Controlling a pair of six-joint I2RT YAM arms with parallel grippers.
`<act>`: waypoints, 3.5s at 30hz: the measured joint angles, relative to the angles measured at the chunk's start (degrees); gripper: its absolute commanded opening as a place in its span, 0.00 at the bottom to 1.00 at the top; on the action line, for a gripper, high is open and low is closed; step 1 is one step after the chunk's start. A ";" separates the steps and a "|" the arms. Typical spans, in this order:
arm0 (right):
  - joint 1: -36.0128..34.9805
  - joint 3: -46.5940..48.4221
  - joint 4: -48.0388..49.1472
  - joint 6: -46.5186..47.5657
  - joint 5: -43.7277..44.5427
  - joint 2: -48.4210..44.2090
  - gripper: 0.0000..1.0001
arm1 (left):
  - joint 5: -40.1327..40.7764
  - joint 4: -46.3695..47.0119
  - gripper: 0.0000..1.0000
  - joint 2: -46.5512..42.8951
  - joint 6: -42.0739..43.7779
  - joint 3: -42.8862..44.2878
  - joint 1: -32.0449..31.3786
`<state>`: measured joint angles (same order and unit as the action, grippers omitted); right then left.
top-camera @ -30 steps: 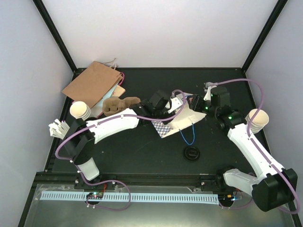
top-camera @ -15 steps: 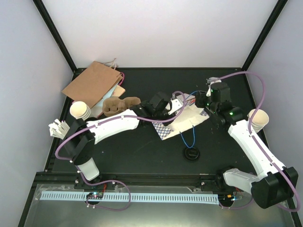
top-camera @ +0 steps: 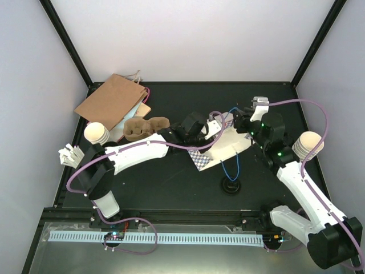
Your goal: Pack the takeout coffee
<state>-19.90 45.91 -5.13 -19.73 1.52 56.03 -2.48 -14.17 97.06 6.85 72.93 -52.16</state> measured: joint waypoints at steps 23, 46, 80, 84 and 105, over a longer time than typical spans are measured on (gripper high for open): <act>0.04 -7.45 22.88 -9.92 -15.23 -4.02 0.59 | -2.45 2.82 0.02 0.72 -1.57 -1.60 -0.13; 0.07 3.93 -19.50 -32.89 -4.57 -12.79 0.77 | 0.59 -0.15 0.02 2.69 -3.48 -1.11 -0.44; -0.09 -16.96 4.72 -89.66 -22.18 -12.96 0.78 | 3.80 5.77 0.02 2.97 -7.98 -1.11 -1.73; -0.94 -17.46 9.18 -91.45 -21.14 -12.04 0.78 | 3.87 6.21 0.02 2.97 -8.13 -1.11 -2.03; -1.31 -14.78 11.34 -91.21 -14.51 -10.97 0.03 | 4.70 7.96 0.02 2.97 -8.41 -1.18 -2.73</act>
<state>-21.21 31.14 6.22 -110.93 -12.99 45.06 2.22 -6.22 100.03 -1.56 71.75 -54.89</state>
